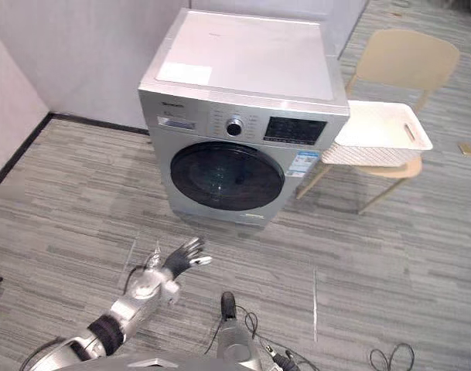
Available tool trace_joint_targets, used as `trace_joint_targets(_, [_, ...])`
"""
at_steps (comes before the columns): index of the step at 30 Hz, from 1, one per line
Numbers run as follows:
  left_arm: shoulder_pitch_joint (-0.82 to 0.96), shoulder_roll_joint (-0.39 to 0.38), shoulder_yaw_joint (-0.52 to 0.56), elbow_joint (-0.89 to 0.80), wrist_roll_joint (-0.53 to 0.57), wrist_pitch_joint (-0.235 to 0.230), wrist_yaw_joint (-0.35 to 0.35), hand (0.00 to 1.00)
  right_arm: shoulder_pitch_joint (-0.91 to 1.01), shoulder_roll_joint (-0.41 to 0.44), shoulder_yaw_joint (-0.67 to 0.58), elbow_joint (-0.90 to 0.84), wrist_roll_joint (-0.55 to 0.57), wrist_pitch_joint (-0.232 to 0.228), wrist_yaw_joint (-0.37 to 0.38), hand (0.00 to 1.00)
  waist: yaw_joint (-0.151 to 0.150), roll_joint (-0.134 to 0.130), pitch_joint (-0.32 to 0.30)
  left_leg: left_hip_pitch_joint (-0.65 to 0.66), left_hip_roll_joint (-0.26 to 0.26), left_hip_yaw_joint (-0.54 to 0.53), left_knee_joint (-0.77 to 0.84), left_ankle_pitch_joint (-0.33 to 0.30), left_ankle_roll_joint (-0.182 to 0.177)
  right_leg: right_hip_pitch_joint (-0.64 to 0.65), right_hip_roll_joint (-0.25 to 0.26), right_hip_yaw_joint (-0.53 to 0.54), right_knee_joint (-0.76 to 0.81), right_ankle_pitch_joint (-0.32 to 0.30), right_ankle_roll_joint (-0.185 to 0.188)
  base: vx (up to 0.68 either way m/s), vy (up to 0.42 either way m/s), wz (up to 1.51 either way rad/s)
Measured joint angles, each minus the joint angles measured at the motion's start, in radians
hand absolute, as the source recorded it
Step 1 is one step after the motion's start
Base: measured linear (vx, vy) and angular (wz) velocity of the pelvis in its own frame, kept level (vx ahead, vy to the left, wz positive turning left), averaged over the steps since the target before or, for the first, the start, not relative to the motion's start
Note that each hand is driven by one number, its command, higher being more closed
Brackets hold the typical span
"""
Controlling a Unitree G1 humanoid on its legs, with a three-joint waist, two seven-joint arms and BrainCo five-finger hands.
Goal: Pick up the laundry basket with both hands and put the clothes into the washing machine.
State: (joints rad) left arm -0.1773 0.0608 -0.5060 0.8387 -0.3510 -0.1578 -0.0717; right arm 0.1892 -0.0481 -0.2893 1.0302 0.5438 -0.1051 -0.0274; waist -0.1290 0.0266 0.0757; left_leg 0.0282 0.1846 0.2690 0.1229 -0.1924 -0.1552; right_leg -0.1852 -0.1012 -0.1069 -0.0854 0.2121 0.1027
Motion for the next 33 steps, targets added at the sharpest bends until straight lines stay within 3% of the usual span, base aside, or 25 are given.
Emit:
trace_joint_targets(2, [0.03,0.0,0.129,0.111,0.042,0.008,0.013,0.0,-0.01,-0.007,-0.005,0.024,0.0,0.002,0.0,0.0,0.014,0.004,0.003,0.012,0.0,-0.018,-0.005,0.001,0.001,0.018,-0.001,-0.015,0.002,-0.007,-0.002,0.06,0.018,0.24])
trace_joint_targets(6, [0.127,0.03,0.558,0.335,0.164,0.044,0.086,0.0,-0.052,-0.024,-0.012,0.089,-0.025,0.006,0.002,0.0,0.048,0.006,0.004,0.029,-0.002,-0.057,-0.008,0.001,0.002,0.061,-0.01,-0.053,0.002,-0.021,-0.004,0.03,0.027,0.28])
trace_joint_targets(9, [0.208,0.048,0.721,0.358,0.228,0.063,0.114,0.0,-0.056,-0.039,-0.032,0.101,-0.089,0.026,0.002,0.0,0.078,0.006,0.004,0.05,-0.005,-0.088,-0.008,0.002,0.005,0.103,-0.019,-0.085,0.002,-0.031,-0.004,0.0,0.029,0.35])
trace_joint_targets(12, [0.283,0.041,0.781,0.356,0.273,0.08,0.125,0.0,-0.068,-0.041,-0.031,0.103,-0.145,0.033,0.003,0.0,0.089,0.003,0.001,0.058,-0.024,-0.137,-0.002,-0.005,0.017,0.152,-0.05,-0.133,0.004,-0.063,0.013,-0.03,0.057,0.57])
trace_joint_targets(13, [0.312,0.023,0.784,0.352,0.278,0.082,0.122,0.0,-0.065,-0.048,-0.031,0.103,-0.159,0.039,0.003,0.0,0.099,0.003,-0.005,0.056,-0.043,-0.162,0.002,-0.01,0.029,0.167,-0.073,-0.16,0.014,-0.077,0.026,-0.04,0.138,0.89])
trace_joint_targets(14, [0.335,0.007,0.786,0.341,0.278,0.082,0.121,0.0,-0.06,-0.048,-0.031,0.083,-0.159,0.042,0.003,0.0,0.106,0.0,-0.003,0.037,-0.067,-0.202,0.032,-0.02,0.052,0.156,-0.122,-0.196,0.109,-0.135,0.057,-0.04,0.172,1.09])
trace_joint_targets(15, [0.342,0.008,0.78,0.327,0.278,0.083,0.119,0.0,-0.051,-0.046,-0.031,0.074,-0.158,0.042,0.004,0.0,0.106,-0.006,-0.003,0.025,-0.082,-0.226,0.05,-0.027,0.07,0.148,-0.155,-0.219,0.177,-0.166,0.061,0.01,0.207,1.79])
trace_joint_targets(16, [0.354,-0.004,0.778,0.295,0.277,0.08,0.11,0.0,-0.028,-0.043,-0.036,0.042,-0.156,0.041,0.003,0.0,0.106,-0.017,0.001,0.017,-0.13,-0.311,0.104,-0.053,0.089,0.122,-0.249,-0.241,0.41,-0.228,0.054,0.01,0.172,1.62])
trace_joint_targets(17, [0.357,-0.006,0.778,0.288,0.276,0.079,0.112,0.0,-0.024,-0.043,-0.035,0.033,-0.156,0.04,0.004,0.0,0.112,-0.017,-0.003,0.017,-0.142,-0.338,0.121,-0.059,0.097,0.09,-0.274,-0.213,0.515,-0.225,0.023,0.0,0.266,1.87])
trace_joint_targets(18, [0.374,-0.004,0.778,0.268,0.274,0.078,0.112,0.0,-0.018,-0.038,-0.025,0.002,-0.158,0.038,0.005,0.0,0.121,-0.028,-0.007,0.022,-0.158,-0.391,0.141,-0.068,0.103,-0.011,-0.292,-0.08,0.745,-0.138,-0.1,-0.02,0.209,1.09])
trace_joint_targets(19, [0.382,-0.001,0.78,0.264,0.272,0.078,0.112,0.0,-0.024,-0.033,-0.023,-0.002,-0.158,0.037,0.005,0.0,0.124,-0.029,-0.005,0.024,-0.161,-0.41,0.14,-0.068,0.107,-0.051,-0.291,-0.028,0.814,-0.088,-0.096,0.0,0.143,1.03])
trace_joint_targets(20, [0.394,0.007,0.786,0.253,0.264,0.079,0.115,0.0,-0.038,-0.022,-0.019,0.0,-0.158,0.035,0.005,0.0,0.129,-0.041,-0.009,0.026,-0.159,-0.433,0.14,-0.064,0.116,-0.108,-0.27,0.047,0.912,-0.084,-0.057,0.03,-0.019,0.59])
trace_joint_targets(21, [0.401,0.011,0.8,0.241,0.251,0.079,0.121,0.0,-0.048,-0.016,-0.012,-0.002,-0.157,0.034,0.005,0.0,0.134,-0.061,-0.008,0.026,-0.153,-0.454,0.141,-0.064,0.116,-0.151,-0.234,0.098,0.982,-0.155,-0.032,0.08,-0.082,0.64])
trace_joint_targets(22, [0.396,0.011,0.814,0.23,0.236,0.079,0.13,0.0,-0.063,-0.005,-0.001,-0.014,-0.157,0.033,0.004,0.0,0.143,-0.073,-0.004,0.025,-0.138,-0.482,0.14,-0.067,0.112,-0.187,-0.169,0.131,1.012,-0.248,-0.03,0.11,-0.107,0.55])
trace_joint_targets(24, [0.38,0.009,0.817,0.23,0.218,0.076,0.135,0.0,-0.059,0.002,0.01,-0.04,-0.151,0.029,0.001,0.0,0.142,-0.07,-0.005,0.019,-0.122,-0.54,0.141,-0.076,0.096,-0.197,-0.095,0.2,0.868,-0.337,0.002,0.16,-0.151,0.66])
trace_joint_targets(27, [0.32,-0.008,0.818,0.215,0.204,0.057,0.16,0.0,-0.055,0.001,0.016,-0.06,-0.13,0.026,-0.006,0.0,0.14,-0.051,0.002,-0.017,-0.106,-0.673,0.194,-0.131,0.058,-0.147,-0.084,0.356,0.572,-0.341,0.007,0.22,-0.292,1.19])
trace_joint_targets(29, [0.309,-0.024,0.817,0.187,0.206,0.044,0.166,0.0,-0.058,-0.001,0.058,-0.074,-0.116,0.024,-0.006,0.0,0.133,-0.046,0.005,-0.021,-0.074,-0.757,0.212,-0.184,0.031,-0.094,-0.106,0.388,0.489,-0.354,0.004,0.28,-0.646,1.4])
trace_joint_targets(30, [0.307,-0.03,0.818,0.177,0.21,0.042,0.167,0.0,-0.055,0.002,0.081,-0.074,-0.112,0.024,-0.004,0.0,0.13,-0.052,0.001,-0.002,-0.038,-0.803,0.189,-0.211,0.021,-0.076,-0.104,0.356,0.506,-0.384,0.075,0.24,-0.609,1.32])
trace_joint_targets(31, [0.31,-0.04,0.82,0.18,0.211,0.044,0.169,0.0,-0.058,-0.004,0.082,-0.071,-0.11,0.024,-0.005,0.0,0.129,-0.036,-0.006,0.019,0.008,-0.823,0.158,-0.214,0.022,-0.087,-0.085,0.312,0.559,-0.405,0.119,0.19,-0.492,1.07])
trace_joint_targets(32, [0.309,-0.073,0.825,0.183,0.216,0.048,0.168,0.0,-0.059,-0.029,0.078,-0.069,-0.11,0.023,-0.006,0.0,0.13,-0.021,-0.026,0.017,0.03,-0.846,0.172,-0.201,0.028,-0.104,-0.07,0.266,0.615,-0.442,0.109,0.17,-0.376,0.7])
trace_joint_targets(33, [0.306,-0.101,0.83,0.169,0.22,0.047,0.168,0.0,-0.062,-0.052,0.077,-0.068,-0.11,0.022,-0.006,0.0,0.139,-0.006,-0.036,-0.003,0.0,-0.843,0.249,-0.189,0.045,-0.116,-0.068,0.248,0.651,-0.468,0.086,0.3,-0.539,0.8])
